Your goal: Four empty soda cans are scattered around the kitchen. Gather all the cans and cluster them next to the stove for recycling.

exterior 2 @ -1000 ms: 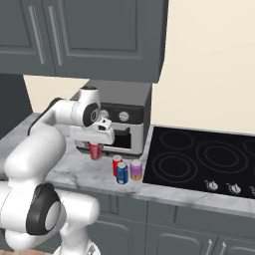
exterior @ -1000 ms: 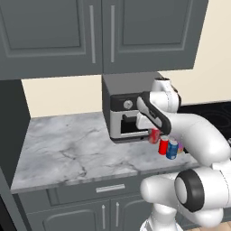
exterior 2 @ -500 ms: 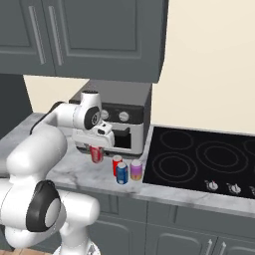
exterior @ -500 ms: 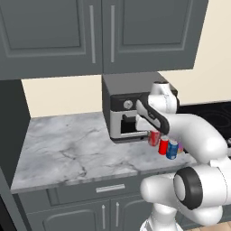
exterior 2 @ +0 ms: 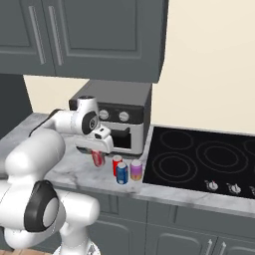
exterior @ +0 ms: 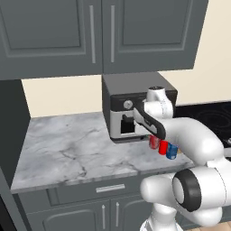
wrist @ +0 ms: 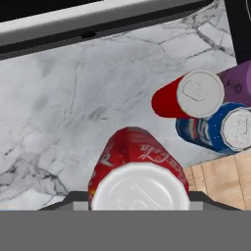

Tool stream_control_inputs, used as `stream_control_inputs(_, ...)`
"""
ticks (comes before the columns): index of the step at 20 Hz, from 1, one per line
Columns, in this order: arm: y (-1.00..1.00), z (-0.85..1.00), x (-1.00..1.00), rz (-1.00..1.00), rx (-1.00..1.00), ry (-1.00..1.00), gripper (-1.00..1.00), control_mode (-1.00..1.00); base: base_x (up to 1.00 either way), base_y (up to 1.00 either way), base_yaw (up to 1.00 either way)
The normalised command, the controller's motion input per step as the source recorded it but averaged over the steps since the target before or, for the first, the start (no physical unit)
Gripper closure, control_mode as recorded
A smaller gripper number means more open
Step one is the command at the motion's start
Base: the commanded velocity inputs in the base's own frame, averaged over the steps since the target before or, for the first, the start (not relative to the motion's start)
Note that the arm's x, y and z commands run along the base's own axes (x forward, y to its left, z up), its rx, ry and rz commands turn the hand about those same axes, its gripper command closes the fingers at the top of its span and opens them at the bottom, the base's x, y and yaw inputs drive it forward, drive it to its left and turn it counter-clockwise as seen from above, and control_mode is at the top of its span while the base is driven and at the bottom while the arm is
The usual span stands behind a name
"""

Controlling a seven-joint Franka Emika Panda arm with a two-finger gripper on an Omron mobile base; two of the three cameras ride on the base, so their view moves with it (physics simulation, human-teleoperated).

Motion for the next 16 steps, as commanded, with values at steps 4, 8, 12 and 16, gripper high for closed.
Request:
stream_control_inputs(4,-0.06,-0.17,0.04,-0.03,-0.04,0.0,1.0,-1.0,0.0,0.0,0.0)
stream_control_inputs(8,-0.03,-0.11,0.11,-0.03,0.0,0.02,1.0,-1.0,0.0,0.0,0.0)
stream_control_inputs(12,0.0,-0.1,0.2,-0.02,0.0,0.01,1.0,-1.0,0.0,0.0,0.0)
stream_control_inputs(16,0.0,-0.1,0.2,-0.02,0.0,0.02,1.0,-1.0,0.0,0.0,0.0)
